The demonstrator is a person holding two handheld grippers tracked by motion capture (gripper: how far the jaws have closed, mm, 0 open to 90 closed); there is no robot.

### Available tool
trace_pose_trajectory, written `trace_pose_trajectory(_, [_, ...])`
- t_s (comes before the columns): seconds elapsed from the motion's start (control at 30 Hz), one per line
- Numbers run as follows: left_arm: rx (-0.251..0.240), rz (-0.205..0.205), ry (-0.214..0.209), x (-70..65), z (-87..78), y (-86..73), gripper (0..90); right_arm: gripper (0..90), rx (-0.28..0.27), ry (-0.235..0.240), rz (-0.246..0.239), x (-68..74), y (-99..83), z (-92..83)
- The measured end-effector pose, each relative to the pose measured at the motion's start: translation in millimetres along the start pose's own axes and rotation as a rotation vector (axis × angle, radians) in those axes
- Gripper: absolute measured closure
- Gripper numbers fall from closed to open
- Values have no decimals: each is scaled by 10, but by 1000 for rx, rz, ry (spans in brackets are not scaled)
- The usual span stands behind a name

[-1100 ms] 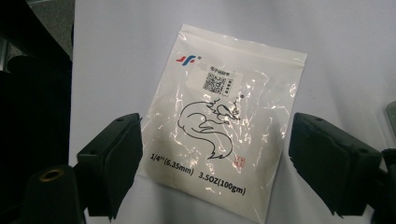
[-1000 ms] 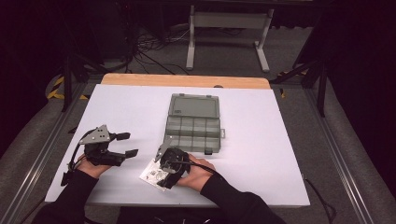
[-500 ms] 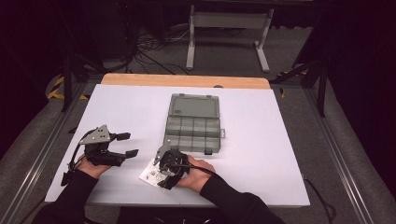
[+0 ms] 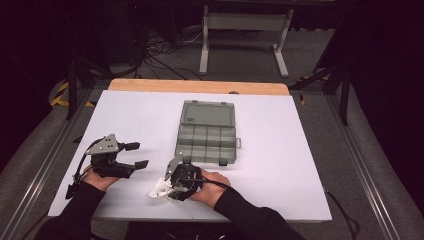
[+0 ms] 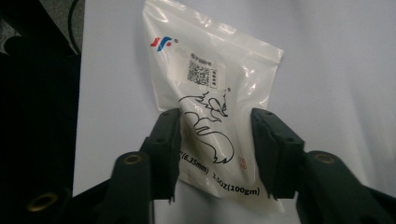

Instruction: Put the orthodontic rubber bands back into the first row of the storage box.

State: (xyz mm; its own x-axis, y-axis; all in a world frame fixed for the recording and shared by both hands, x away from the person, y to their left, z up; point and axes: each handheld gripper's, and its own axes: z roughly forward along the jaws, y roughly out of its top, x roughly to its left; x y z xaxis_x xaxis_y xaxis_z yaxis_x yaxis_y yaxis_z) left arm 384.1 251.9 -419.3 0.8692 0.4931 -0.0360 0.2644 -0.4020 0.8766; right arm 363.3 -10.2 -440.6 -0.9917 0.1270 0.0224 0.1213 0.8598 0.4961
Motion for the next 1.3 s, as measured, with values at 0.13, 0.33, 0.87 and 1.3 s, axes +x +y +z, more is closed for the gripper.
trace_pose_trajectory(0.13, [-1,-1,0,-1,-2,-1,255,750,0,24,-10,-9,-3,-15])
trace_pose_trajectory(0.33, [-2,0,4,5,-7,-3,255,844,7,22,-24,12,4,-43])
trace_pose_trajectory(0.87, [-2,-3,4,6,-2,-2,255,849,-62,-15,-19,-65,-49,-449])
trace_pose_trajectory(1.3, [-1,-2,1,10,1,-3,255,848,-98,-59,8,-166,-113,-762])
